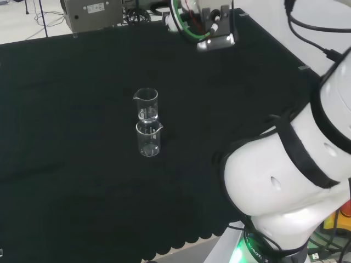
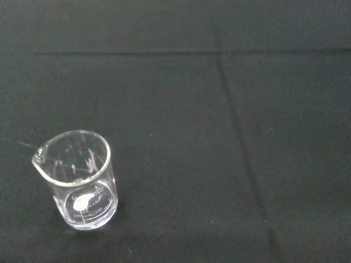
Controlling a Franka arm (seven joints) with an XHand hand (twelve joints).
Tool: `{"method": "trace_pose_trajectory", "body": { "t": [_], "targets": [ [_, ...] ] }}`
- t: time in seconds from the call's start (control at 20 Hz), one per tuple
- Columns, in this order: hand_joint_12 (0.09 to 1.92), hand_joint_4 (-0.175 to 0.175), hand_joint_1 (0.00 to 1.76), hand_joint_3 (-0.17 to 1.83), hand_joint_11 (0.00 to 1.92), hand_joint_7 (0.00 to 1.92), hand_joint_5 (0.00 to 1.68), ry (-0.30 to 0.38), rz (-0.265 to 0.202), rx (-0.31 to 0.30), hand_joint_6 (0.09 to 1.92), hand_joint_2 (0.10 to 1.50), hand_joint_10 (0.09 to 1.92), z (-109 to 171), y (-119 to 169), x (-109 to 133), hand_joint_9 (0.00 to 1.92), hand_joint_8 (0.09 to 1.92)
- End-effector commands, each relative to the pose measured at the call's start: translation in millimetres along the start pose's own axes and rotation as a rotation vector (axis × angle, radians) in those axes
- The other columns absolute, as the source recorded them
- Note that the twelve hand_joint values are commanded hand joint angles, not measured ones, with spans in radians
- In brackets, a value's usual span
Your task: Pick up the beaker on the right.
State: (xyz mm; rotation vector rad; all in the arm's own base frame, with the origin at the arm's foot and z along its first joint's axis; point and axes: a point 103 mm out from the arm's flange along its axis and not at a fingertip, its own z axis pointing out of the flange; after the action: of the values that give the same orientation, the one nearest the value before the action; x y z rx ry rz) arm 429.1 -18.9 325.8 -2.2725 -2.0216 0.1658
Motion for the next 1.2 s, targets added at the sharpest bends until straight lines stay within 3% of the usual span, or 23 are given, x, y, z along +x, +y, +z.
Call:
{"method": "trace_pose_trajectory", "body": {
  "t": [0.05,0.1,0.25,0.35,0.7,0.9,1.2],
  "targets": [
    [1.35,-0.024,0.1,0.3,0.0,0.06,0.33,0.104,-0.09,-0.054,0.09,1.25,0.69,63.9,53.3,14.2,0.18,0.57],
    [1.35,-0.024,0.1,0.3,0.0,0.06,0.33,0.132,-0.106,-0.037,0.09,1.25,0.68,73.8,55.1,16.1,0.18,0.57],
    [1.39,-0.031,0.52,0.28,0.02,0.13,0.34,0.207,-0.142,0.022,0.09,1.07,0.69,102.1,59.2,20.4,0.28,0.61],
    [1.39,-0.032,0.64,0.37,0.03,0.15,0.35,0.23,-0.162,0.054,0.09,0.95,0.68,118.2,62.0,22.4,0.33,0.63],
    [1.4,-0.028,0.77,0.56,0.04,0.2,0.41,0.269,-0.231,0.13,0.09,0.73,0.68,158.7,74.3,28.6,0.36,0.65],
    [1.4,-0.029,0.8,0.58,0.04,0.26,0.46,0.317,-0.268,0.171,0.09,0.67,0.68,177.6,78.6,30.5,0.39,0.67],
    [1.4,-0.036,0.82,0.61,0.08,0.4,0.55,0.404,-0.359,0.138,0.09,0.6,0.66,187.9,75.6,33.3,0.5,0.7]
  ]
}}
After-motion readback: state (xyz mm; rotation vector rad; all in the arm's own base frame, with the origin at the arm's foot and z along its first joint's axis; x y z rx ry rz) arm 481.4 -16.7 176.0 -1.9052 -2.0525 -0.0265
